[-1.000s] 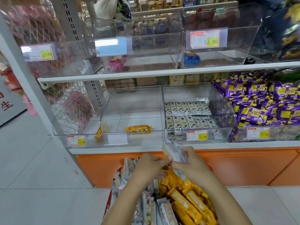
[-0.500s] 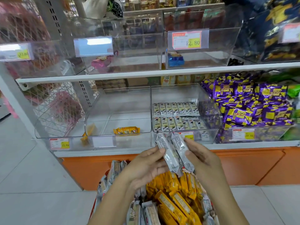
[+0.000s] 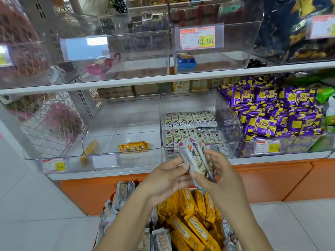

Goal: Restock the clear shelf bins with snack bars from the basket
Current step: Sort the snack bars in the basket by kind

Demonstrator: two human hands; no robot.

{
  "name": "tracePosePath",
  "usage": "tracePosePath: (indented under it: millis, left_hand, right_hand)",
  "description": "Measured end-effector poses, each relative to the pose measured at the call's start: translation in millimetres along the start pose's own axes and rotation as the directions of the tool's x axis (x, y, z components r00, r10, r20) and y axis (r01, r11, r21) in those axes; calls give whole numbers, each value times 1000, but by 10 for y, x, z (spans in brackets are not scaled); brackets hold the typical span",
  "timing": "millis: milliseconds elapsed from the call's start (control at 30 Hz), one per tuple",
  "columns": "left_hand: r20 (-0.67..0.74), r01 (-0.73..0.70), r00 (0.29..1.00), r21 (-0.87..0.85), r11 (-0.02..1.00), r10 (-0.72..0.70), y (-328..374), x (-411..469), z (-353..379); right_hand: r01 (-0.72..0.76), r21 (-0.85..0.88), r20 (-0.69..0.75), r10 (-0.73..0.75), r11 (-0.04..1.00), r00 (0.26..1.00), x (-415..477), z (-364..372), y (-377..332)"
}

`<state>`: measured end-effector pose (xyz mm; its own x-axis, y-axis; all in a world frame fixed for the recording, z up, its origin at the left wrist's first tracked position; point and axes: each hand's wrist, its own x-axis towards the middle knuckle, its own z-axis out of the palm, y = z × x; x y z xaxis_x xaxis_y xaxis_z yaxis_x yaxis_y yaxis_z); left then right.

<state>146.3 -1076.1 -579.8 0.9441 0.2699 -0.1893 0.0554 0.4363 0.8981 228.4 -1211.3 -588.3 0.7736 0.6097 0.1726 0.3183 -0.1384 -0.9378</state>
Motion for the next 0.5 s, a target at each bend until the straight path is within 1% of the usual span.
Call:
tracePosePath:
  millis: [100,200,233,267,300,333,367,400,433,467,500]
  left_hand:
    - [31,-7,1000,142,990,3,76,107,10]
    - [51,-58,998,220,974,48,229,186,54]
    - [17,-86,996,252,964,85,296,211,61]
    - [-57,-120,988,316,941,145,359,238,55]
    - [-171,-136,958,432,892,230,409,279,20]
    - [-292,-105,896,591,800,333,447,329,-43]
    - [-384,-13,812,741,672,440,471,372,-111]
    - [-431,87,736,825,558,522,479,409,-183]
    - [-449,154,694,857,493,563,471,441,-253]
    - [-456,200,690,867,456,563,456,476,-322]
    - [-459,246,706,873,422,538,436,507,-371]
  right_hand:
    - [33,-47,-49,-35,998,998,76,-25,-58]
    - [10,-31,-71,-12,999,997,241,-81,-178]
    - [-8,-34,-77,5,999,997,329,-116,-224]
    - [-29,-54,-86,24,998,996,433,-163,-260]
    - [-51,-83,-89,44,995,995,563,-213,-285]
    - [-83,-127,-80,73,988,994,709,-257,-293]
    - [-119,-181,-63,110,976,992,863,-295,-297]
    - [-157,-253,-44,151,955,988,1040,-318,-280]
    - [-185,-329,-26,187,926,982,1220,-324,-255]
    - [-211,-404,-3,229,890,973,1394,-315,-231]
    - [-240,-471,15,280,849,960,1555,-295,-201]
